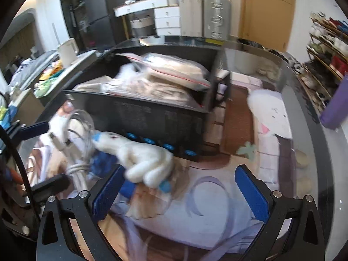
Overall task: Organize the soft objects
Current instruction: 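Close the right gripper on the white plush toy, then grasp the white cable bundle with the left gripper while the right gripper holds the plush toy, then lift and carry the cable bundle and plush toy over the black box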
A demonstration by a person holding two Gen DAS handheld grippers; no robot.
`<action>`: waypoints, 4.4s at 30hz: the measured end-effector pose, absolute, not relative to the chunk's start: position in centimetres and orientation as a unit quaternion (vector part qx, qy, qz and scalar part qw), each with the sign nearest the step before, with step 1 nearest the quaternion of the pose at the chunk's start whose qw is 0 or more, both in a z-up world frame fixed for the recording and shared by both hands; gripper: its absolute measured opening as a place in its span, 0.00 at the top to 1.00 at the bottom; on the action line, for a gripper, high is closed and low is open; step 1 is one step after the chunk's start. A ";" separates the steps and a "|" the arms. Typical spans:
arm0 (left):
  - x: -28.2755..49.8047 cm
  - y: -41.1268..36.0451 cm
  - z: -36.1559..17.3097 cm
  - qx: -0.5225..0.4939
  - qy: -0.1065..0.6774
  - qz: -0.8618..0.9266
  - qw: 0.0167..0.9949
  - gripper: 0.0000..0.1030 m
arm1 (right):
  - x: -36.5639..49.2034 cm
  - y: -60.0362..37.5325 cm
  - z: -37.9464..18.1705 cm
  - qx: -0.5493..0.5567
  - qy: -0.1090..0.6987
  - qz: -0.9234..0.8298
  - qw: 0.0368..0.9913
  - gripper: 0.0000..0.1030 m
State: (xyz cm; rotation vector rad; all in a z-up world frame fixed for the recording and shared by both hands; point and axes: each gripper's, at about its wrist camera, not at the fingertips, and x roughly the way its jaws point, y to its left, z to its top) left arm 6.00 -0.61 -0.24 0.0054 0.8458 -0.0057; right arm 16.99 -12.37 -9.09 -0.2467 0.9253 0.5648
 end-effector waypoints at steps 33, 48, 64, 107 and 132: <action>6.0 -0.6 -0.4 0.002 0.412 -0.004 0.911 0.00 | 14.3 -10.6 -8.9 -0.146 0.416 0.337 0.832 0.62; 5.8 -0.8 0.2 -0.013 0.407 -0.016 0.913 0.00 | 13.1 -12.6 -4.3 -0.130 0.359 0.345 0.857 0.64; 6.9 -1.6 -1.6 -0.090 0.416 -0.040 0.904 0.11 | 13.2 -13.5 -2.0 -0.102 0.324 0.343 0.876 0.64; 6.4 -1.4 -1.7 -0.111 0.409 -0.070 0.903 0.50 | 12.8 -13.8 -1.5 -0.096 0.315 0.343 0.880 0.64; 6.4 0.8 -2.8 -0.198 0.403 -0.102 0.888 0.64 | 12.8 -13.5 -1.8 -0.100 0.319 0.348 0.876 0.64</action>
